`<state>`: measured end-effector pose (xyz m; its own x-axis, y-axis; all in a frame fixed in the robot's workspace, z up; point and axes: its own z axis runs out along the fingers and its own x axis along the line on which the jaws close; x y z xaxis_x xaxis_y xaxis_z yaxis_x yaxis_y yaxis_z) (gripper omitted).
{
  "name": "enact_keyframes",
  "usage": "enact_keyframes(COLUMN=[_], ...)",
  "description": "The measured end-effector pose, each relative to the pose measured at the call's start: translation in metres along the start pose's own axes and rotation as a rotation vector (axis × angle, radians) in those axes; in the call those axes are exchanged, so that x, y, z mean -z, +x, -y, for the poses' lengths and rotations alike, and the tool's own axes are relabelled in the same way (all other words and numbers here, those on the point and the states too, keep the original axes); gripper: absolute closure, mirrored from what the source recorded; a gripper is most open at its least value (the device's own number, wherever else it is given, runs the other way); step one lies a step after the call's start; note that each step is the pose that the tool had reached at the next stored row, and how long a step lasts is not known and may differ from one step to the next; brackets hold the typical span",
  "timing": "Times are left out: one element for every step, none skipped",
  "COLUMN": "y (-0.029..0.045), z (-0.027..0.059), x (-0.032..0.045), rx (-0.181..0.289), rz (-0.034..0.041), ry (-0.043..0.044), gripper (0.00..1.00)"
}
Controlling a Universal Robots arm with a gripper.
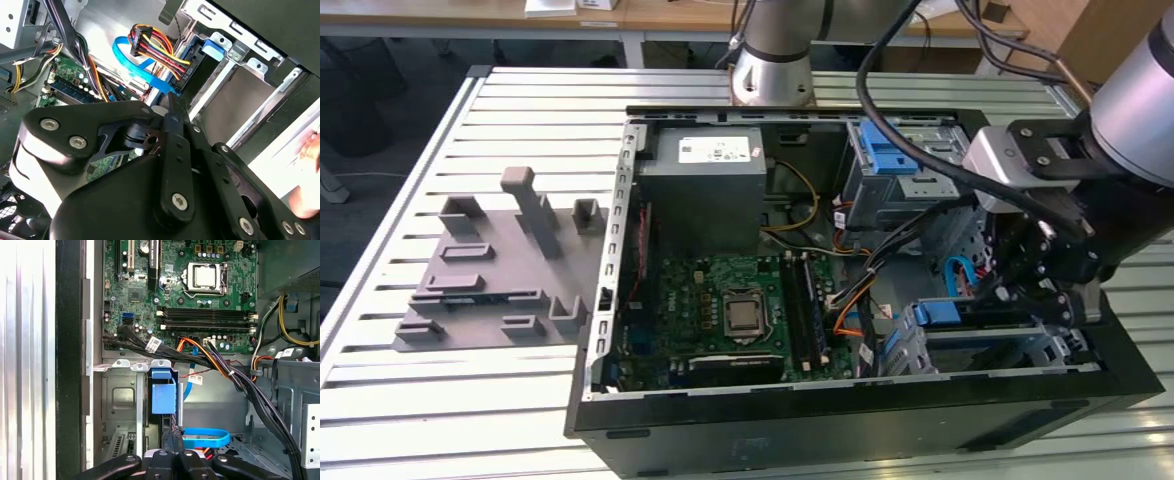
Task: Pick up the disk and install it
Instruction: 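Insert the second disk wire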
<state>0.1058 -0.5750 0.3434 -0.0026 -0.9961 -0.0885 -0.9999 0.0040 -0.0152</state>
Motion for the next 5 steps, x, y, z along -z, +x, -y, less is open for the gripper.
enact_keyframes(y=[0.0, 0.0, -0.0001, -0.0002, -0.0002], z=[0.0, 0.0, 0.0, 0.0, 0.0], x=[0.0003, 0.0008, 0.0013, 0.0017, 0.0019], rx=[0.0, 0.0, 0.0, 0.0, 0.0], rz=[0.0, -0.0003, -0.0003, -0.0001, 0.0], ry=[0.0, 0.0, 0.0, 0.0, 0.0], gripper=[0.89, 0.89, 0.89, 0.89, 0.89])
